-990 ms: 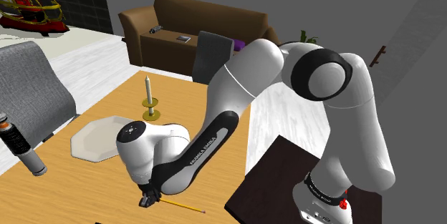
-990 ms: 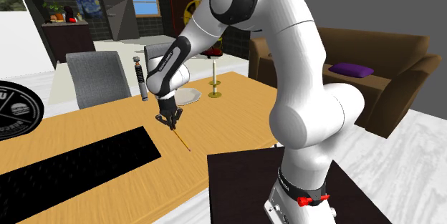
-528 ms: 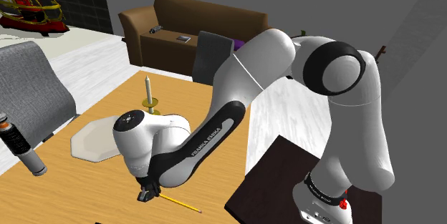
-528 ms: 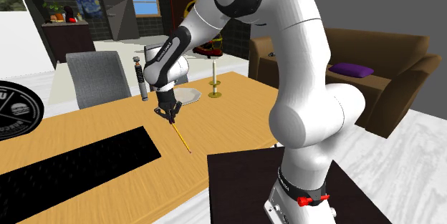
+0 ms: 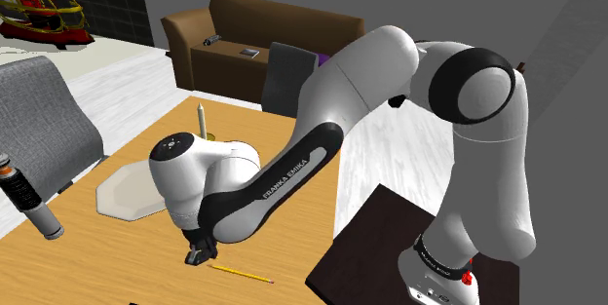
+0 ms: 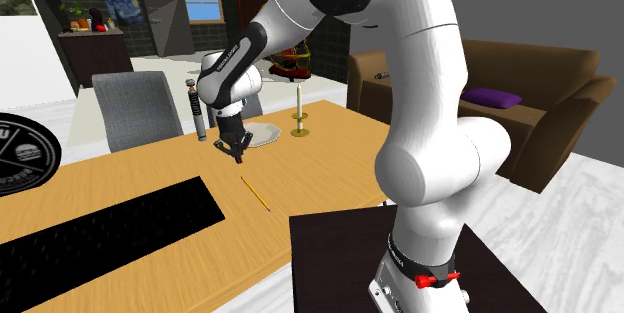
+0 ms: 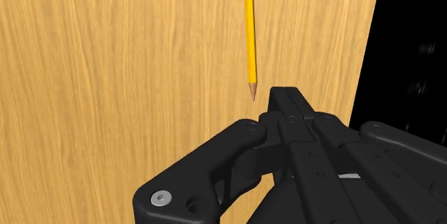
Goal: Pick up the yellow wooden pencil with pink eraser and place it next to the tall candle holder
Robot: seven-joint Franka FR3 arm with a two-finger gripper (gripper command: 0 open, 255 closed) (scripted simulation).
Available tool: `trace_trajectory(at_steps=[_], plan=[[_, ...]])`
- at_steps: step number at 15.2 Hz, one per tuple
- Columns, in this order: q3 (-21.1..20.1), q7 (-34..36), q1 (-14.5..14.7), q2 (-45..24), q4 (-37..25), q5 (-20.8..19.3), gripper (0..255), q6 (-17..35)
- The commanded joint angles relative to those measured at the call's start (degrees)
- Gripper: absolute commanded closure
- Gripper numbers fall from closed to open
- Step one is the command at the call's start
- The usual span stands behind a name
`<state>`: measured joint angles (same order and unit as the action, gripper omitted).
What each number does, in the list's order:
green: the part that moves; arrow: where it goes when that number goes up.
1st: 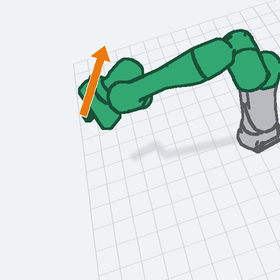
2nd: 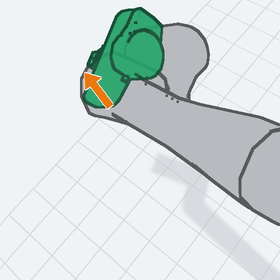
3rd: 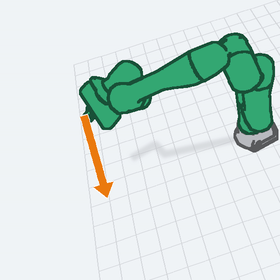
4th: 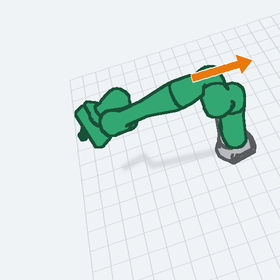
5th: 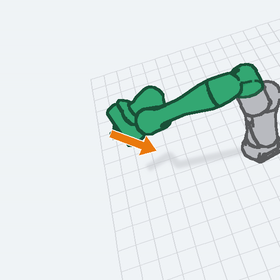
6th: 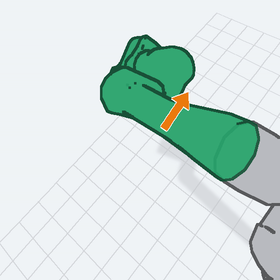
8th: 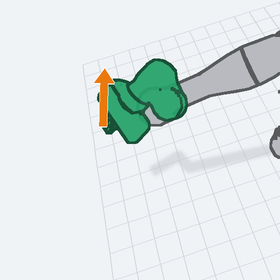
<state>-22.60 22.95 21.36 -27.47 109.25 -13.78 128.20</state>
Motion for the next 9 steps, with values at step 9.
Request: trace_trajectory(at_steps=[9], plan=[[19.09,28.67,13.68,9.56,32.07,-34.07,0,43.24]])
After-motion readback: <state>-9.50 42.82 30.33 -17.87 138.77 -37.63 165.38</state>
